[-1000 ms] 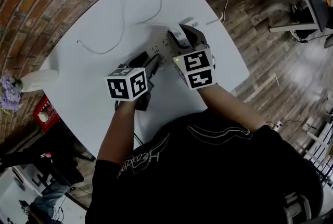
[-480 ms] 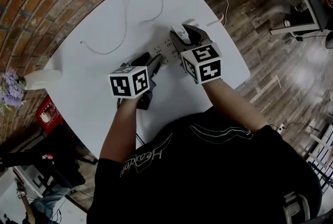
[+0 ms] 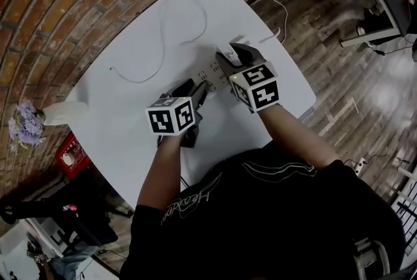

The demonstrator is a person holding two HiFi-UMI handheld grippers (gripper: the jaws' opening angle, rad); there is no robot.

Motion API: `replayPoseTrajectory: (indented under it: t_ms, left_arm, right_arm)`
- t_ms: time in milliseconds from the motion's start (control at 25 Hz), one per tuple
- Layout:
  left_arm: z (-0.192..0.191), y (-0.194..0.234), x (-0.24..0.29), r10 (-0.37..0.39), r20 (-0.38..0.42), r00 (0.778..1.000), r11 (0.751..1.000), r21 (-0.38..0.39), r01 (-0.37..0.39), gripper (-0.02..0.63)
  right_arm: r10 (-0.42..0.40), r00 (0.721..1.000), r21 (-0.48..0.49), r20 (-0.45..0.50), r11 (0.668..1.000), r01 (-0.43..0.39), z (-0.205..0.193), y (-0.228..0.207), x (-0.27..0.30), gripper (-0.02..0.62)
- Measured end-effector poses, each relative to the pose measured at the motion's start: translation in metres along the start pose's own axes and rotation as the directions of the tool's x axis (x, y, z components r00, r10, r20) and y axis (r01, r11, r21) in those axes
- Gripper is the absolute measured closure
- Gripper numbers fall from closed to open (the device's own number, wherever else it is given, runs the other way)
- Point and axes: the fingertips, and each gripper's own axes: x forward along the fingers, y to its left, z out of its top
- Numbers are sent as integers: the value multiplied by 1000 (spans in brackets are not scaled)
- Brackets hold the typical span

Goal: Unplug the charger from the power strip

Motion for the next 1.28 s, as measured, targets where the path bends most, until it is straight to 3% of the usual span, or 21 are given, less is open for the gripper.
replayPoseTrajectory:
  t_ms: [120,400,600,720,1000,1280]
  left_arm:
    - [0,1,0,-3,-5,1000,1000,-6,3,414]
    - [1,-4,2,0,-12,1000,1000,-11,0,411]
    - [0,0,0,3,0,1000,1000,0,-3,411]
    - [0,-1,0,-2,-4,1000,1000,-2,2,413]
    - [0,-1,2,0,-6,1000,1000,-6,0,411]
    - [-1,0,1,-6,-13,1000,1000,-13,5,411]
  right_arm:
    - [18,1000,7,4,1000,-18,0,1,1,474]
    - [-51,999,-117,-12,992,49,4,5,-4,477]
    - [24,1000,-16,-14,1000,-25,1,3,-1,476]
    - [42,999,-8,-13,999,-42,1,1,-2,472]
    - [-34,999,-119,-35,992,30,3,8,-2,477]
    - [41,998,-4,-38,999,-42,1,1,-2,474]
